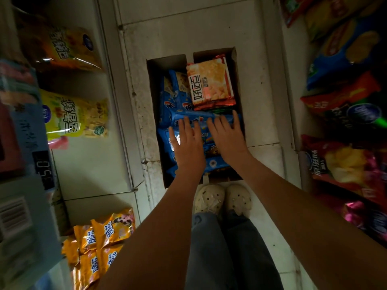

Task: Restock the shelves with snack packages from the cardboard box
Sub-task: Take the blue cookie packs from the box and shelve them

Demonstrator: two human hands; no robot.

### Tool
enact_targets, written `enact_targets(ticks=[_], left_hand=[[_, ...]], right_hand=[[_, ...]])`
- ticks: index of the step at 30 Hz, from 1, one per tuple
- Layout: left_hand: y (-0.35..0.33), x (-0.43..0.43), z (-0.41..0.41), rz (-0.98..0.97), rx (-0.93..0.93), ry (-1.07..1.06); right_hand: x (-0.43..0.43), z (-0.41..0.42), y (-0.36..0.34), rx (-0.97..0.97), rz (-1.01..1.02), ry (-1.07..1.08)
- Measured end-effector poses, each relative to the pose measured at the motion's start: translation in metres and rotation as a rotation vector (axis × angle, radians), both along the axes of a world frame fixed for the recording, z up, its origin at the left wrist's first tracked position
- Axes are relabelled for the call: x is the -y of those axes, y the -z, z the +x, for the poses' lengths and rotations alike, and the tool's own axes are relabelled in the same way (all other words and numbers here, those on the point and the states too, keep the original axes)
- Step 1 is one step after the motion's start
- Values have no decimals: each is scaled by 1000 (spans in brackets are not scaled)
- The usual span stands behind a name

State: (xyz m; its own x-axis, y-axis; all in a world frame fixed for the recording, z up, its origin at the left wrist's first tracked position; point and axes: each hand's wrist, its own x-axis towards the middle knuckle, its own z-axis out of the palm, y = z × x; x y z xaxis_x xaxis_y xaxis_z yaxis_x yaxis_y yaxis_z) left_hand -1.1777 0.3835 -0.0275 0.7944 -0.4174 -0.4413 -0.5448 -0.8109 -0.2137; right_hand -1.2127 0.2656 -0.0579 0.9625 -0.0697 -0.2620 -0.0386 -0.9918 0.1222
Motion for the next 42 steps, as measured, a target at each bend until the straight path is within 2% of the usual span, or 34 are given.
enact_targets(ticks=[9, 13, 18, 23, 27, 34, 39, 42], left_hand=[[-75, 7, -1, 11, -13, 10], [-158, 24, 11, -13, -37, 148], [-254, 44, 20, -68, 47, 229], [-336, 50, 19, -233, 86, 229], [-394, 59, 27, -302, 105, 295], [-484, 80, 32, -298, -25, 491], [-535, 110, 16, -402, 4, 775], [-553, 128, -1, -492, -21, 823]], right_hand=[[5, -8, -90, -46, 224, 65], [18, -4, -174, -23, 294, 112], [29, -5, -281, -84, 429, 196], [43, -6, -379, -64, 356, 87], [56, -6, -437, -38, 300, 92], [67, -27, -521, 60, 335, 264], [81, -72, -568, 156, 334, 499], [89, -101, -586, 202, 319, 623]])
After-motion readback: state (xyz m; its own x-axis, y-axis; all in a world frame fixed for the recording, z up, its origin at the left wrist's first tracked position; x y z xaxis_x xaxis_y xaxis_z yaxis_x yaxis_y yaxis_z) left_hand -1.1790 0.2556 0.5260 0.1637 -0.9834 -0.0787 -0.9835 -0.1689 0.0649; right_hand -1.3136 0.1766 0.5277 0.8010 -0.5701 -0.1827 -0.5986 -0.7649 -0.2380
